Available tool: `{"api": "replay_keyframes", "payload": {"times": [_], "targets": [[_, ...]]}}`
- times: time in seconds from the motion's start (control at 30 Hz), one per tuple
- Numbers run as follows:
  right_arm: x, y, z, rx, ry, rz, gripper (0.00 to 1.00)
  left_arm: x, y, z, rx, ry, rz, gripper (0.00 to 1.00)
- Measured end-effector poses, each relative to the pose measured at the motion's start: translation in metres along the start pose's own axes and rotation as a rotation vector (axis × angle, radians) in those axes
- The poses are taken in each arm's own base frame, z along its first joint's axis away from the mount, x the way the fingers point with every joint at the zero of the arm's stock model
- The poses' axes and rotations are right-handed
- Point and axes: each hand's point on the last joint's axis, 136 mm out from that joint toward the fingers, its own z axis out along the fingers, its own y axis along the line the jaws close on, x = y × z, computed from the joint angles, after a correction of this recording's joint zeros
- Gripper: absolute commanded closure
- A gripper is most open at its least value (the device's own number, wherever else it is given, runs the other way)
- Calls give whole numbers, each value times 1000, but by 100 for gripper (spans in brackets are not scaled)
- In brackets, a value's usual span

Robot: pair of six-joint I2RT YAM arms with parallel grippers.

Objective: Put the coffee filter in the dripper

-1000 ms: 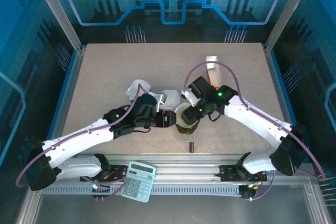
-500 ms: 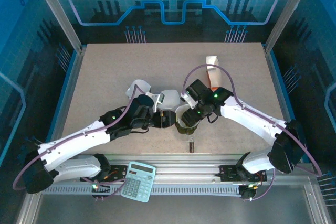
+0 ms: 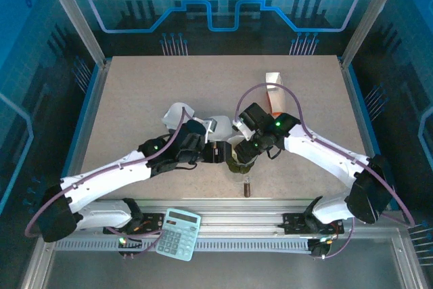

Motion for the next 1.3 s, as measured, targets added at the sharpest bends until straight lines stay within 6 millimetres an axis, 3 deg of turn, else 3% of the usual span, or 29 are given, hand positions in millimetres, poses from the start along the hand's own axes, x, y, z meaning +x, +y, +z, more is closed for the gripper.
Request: {"api": "replay_keyframes", "payload": {"times": [0.5,0.73,1.03,1.3], "targets": [[0,0,0,0,0,0,22,-19,-18,-13,43,-61,7,32],[0,0,0,0,-1,3,22,-28,-29,-13,43,-61,34,49],[-3,0,1,2,-9,7,22,-10,-8,1,-51,36,36,54],[-3,0,2,3,-8,7,22,-3,-6,-1,-65,76,47,64]]}}
